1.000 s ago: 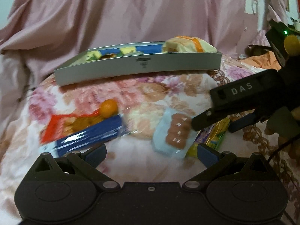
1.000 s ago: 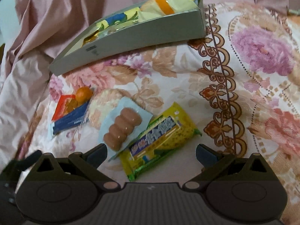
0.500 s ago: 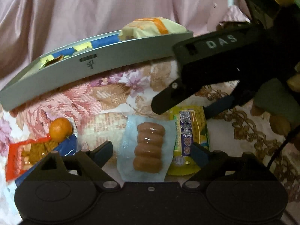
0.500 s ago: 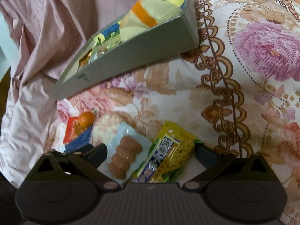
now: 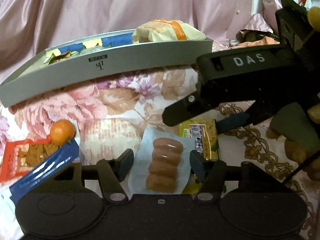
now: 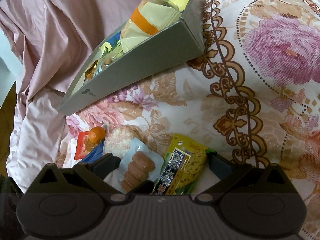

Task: Organize snacks
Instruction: 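Lower the left tool over the sausage pack while the right tool closes on the cracker packet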

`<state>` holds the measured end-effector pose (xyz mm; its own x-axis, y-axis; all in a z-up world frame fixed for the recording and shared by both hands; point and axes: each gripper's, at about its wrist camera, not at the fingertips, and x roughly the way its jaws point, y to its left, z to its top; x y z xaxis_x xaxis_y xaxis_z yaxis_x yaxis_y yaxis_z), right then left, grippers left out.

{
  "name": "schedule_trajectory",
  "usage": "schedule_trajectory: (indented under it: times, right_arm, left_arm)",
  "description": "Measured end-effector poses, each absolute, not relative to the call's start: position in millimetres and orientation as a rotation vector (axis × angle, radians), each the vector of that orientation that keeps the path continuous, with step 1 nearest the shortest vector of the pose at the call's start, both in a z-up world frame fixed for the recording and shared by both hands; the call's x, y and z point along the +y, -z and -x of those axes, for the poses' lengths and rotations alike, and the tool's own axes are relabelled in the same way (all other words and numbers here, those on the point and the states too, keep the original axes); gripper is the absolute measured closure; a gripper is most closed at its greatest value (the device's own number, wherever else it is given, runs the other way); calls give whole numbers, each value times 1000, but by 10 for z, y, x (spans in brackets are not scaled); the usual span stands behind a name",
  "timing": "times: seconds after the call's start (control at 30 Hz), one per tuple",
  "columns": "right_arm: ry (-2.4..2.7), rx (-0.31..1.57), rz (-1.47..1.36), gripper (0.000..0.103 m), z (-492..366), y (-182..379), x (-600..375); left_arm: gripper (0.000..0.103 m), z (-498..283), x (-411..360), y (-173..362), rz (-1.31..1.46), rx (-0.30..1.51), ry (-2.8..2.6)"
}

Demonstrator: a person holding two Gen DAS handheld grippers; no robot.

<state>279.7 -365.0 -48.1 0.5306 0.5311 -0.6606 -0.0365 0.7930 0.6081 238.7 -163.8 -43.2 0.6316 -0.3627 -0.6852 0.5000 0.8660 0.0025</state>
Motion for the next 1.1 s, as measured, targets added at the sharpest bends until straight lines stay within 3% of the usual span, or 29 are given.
schedule_trajectory:
  times: [0.23, 0.47, 0.77, 1.0, 1.1]
  right_arm:
    - [-384, 944, -564, 1, -2765, 483, -3613]
    - [-431, 931, -584, 2, -2753, 515, -3560]
    - [-482, 939, -587, 8, -2705, 535, -3468]
    - [-455, 934, -597, 15, -2703, 534, -3510]
    - [-437, 922, -596, 21, -2702, 538, -3538]
  left_arm:
    - [40, -2198, -1403, 521, -49, 804, 419]
    - [40, -1905, -1311, 517, -104, 797, 395]
    - [14, -1917, -1436, 368, -207, 707, 429]
    - [16, -2128, -1689, 428, -344, 680, 502]
    - [28, -2153, -1721, 446, -344, 684, 524]
